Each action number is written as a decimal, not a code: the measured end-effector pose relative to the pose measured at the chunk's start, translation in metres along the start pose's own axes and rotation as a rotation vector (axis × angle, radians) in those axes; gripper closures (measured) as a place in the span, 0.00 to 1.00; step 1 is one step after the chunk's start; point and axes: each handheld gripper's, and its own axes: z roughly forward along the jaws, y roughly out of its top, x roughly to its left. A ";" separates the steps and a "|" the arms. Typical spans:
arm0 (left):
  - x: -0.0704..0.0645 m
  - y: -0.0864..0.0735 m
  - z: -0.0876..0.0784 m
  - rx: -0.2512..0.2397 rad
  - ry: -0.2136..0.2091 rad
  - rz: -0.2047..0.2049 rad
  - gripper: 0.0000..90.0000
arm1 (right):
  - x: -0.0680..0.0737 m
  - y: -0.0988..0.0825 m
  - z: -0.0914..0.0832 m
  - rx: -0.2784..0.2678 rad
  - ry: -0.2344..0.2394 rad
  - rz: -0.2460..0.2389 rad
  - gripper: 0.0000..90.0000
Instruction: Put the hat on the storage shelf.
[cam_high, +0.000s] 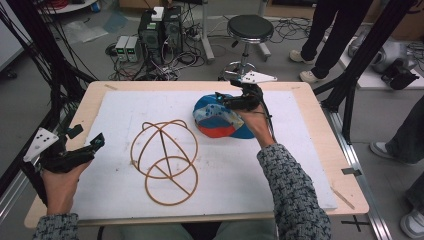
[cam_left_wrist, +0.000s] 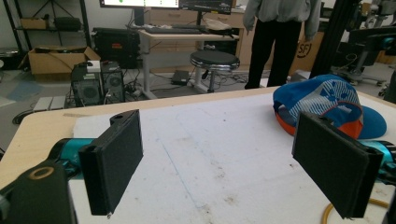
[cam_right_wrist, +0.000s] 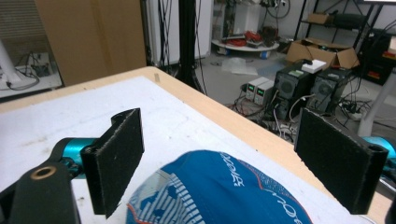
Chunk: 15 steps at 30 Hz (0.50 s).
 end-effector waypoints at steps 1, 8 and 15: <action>0.000 0.000 0.000 0.002 -0.002 0.002 0.18 | -0.001 -0.002 0.002 0.008 0.000 0.001 0.18; -0.001 0.000 0.001 0.001 -0.001 0.005 0.18 | -0.005 -0.016 0.018 0.070 -0.013 -0.024 0.21; -0.001 -0.001 0.002 0.007 -0.005 0.004 0.18 | -0.002 -0.021 0.027 0.105 0.008 -0.042 0.27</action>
